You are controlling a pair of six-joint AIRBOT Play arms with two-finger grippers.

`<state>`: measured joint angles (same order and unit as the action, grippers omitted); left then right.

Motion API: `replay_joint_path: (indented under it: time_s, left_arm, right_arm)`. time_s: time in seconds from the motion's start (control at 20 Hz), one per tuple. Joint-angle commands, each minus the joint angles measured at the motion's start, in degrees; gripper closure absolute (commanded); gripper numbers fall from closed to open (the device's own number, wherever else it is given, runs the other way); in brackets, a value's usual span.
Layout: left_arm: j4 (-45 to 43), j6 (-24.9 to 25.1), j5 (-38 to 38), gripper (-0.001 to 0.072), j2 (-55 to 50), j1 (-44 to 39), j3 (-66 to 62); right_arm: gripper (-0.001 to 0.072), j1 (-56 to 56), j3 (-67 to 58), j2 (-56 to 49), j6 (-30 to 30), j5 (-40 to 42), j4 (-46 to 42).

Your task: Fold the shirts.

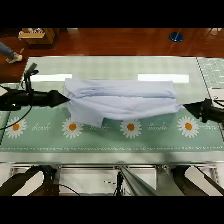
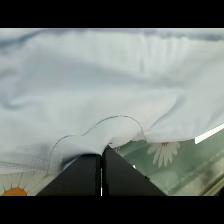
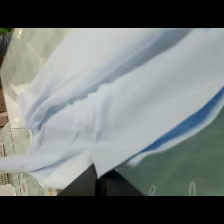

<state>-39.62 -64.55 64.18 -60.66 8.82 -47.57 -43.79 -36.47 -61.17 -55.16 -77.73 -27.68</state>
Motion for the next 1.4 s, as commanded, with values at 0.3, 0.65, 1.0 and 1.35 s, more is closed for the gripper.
replay_joint_path:
  time_s: [0.3, 0.65, 1.0, 1.35]
  left_arm:
    - [0.3, -1.5, -9.8, 0.0686, -5.5, 0.8, -3.8]
    - [0.2, -0.4, -9.4, 0.0686, -20.6, 0.8, -15.0]
    - [0.3, -0.4, -1.8, 0.0686, -36.5, 0.7, -30.2]
    - [0.2, -0.4, -4.4, 0.0686, -41.8, -0.4, -35.0]
  right_arm:
    - [0.0684, 16.2, -13.5, -1.4, -5.5, 22.9, -7.2]
    - [0.0684, 23.6, -21.7, -13.9, -8.3, 29.6, -11.9]
    - [0.0685, 25.4, -22.4, -20.5, -7.5, 39.1, -12.9]
    - [0.0684, 25.4, -22.4, -23.1, -6.9, 43.0, -13.4]
